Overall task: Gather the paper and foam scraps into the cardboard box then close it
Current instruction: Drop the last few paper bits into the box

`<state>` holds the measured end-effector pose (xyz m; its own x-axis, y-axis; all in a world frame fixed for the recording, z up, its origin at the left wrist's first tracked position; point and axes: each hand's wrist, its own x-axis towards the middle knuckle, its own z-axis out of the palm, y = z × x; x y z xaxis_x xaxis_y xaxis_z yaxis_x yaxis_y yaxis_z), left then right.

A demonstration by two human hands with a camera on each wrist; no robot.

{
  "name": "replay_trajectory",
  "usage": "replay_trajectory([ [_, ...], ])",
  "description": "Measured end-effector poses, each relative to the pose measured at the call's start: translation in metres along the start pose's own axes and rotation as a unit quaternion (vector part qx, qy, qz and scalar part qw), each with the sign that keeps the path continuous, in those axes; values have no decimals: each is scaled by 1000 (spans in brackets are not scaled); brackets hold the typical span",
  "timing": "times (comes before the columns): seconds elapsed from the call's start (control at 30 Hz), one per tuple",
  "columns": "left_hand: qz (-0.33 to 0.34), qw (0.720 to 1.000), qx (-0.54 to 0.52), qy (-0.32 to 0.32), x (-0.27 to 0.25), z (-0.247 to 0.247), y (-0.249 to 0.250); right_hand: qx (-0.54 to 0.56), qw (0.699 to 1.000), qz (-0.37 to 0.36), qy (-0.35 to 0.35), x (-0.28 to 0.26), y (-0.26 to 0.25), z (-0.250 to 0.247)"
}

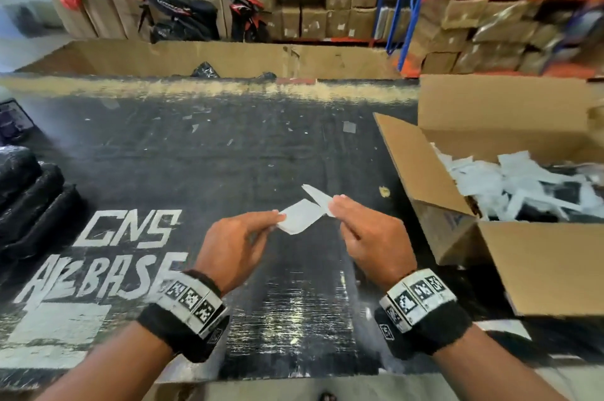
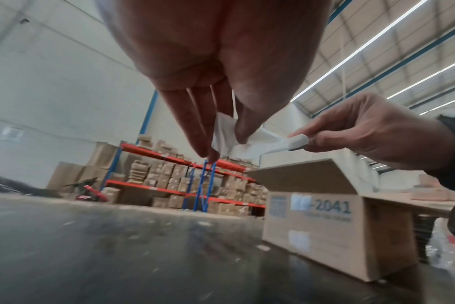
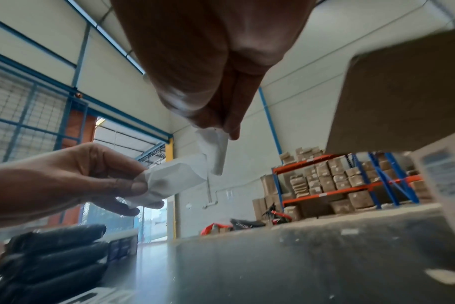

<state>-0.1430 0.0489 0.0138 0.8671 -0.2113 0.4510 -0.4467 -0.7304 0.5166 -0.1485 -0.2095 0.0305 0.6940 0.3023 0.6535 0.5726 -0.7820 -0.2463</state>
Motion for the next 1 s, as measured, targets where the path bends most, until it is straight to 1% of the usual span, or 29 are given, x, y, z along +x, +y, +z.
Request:
replay_trajectory([
  [0.17,97,991,-87,-3,24,21,78,-57,995,40,65,-40,20,-90],
  [0.27,150,982,-112,-9,44,36,128,-90,989,56,108,-60,36,-141],
  [0.37,164,975,-150,-13,63,56,179,-119,981,59,144,-78,62,-193],
  [0.47,175,969,-174,-16,83,80,234,-171,968,76,166,-95,101,-242],
  [0.6,184,977,-112,-4,109,123,305,-179,962,99,183,-113,167,-295],
  [0.7,148,989,0,-27,133,157,347,-158,967,135,144,-119,222,-327],
  [0.8,98,983,125,-89,160,190,375,-150,972,160,82,-120,274,-348],
  [0.9,52,976,175,-116,183,217,390,-142,971,188,32,-109,312,-360],
  [1.0,26,966,216,-138,199,237,399,-148,970,189,-27,-89,337,-360],
])
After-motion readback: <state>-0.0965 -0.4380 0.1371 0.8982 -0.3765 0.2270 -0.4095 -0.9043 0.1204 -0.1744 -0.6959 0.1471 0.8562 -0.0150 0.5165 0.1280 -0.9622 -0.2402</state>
